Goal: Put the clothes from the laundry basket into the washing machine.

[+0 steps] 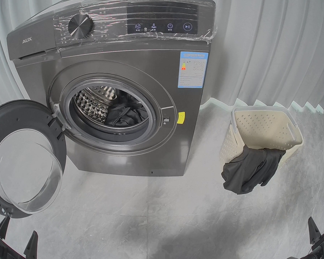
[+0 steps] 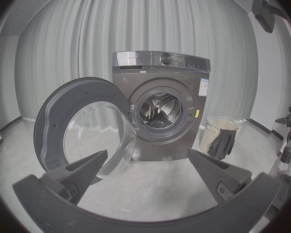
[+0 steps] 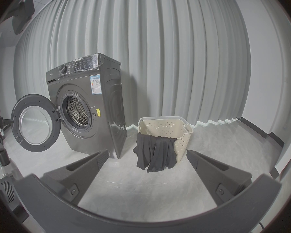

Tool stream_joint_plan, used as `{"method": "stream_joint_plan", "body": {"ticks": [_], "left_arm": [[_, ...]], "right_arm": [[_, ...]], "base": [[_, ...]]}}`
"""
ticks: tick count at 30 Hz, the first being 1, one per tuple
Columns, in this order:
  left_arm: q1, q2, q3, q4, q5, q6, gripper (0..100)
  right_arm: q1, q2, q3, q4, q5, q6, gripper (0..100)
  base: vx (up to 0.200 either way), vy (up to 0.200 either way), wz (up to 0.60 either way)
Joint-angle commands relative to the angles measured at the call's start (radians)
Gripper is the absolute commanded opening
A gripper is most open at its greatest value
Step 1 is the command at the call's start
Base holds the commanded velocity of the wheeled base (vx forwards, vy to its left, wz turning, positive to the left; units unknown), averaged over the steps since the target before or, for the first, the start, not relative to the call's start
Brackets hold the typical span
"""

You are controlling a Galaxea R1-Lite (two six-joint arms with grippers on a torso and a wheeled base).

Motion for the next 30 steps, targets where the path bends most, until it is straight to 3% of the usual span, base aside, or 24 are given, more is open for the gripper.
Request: {"method": "stream_joint_plan", "body": {"ticks": [1, 17, 23, 30], "left_arm": [[0.0, -0.013, 0.01, 0.0, 0.0, -0.001, 100], [0.0, -0.013, 0.01, 0.0, 0.0, -0.004, 100], [0.0, -0.013, 0.01, 0.0, 0.0, -0.006, 100], [0.0, -0.013, 0.01, 0.0, 0.001, -0.006, 100]], "right_arm": [[0.0, -0.008, 0.005, 0.0, 0.0, 0.0, 100], [0.0, -0.008, 0.005, 0.0, 0.0, 0.0, 100], [0.0, -0.008, 0.005, 0.0, 0.0, 0.0, 100], [0.0, -0.008, 0.005, 0.0, 0.0, 0.0, 100]], "base": [[0.0, -0.2, 0.0], [0.0, -0.013, 0.0], [0.2, 0.0, 0.0], [0.0, 0.0, 0.0]]}}
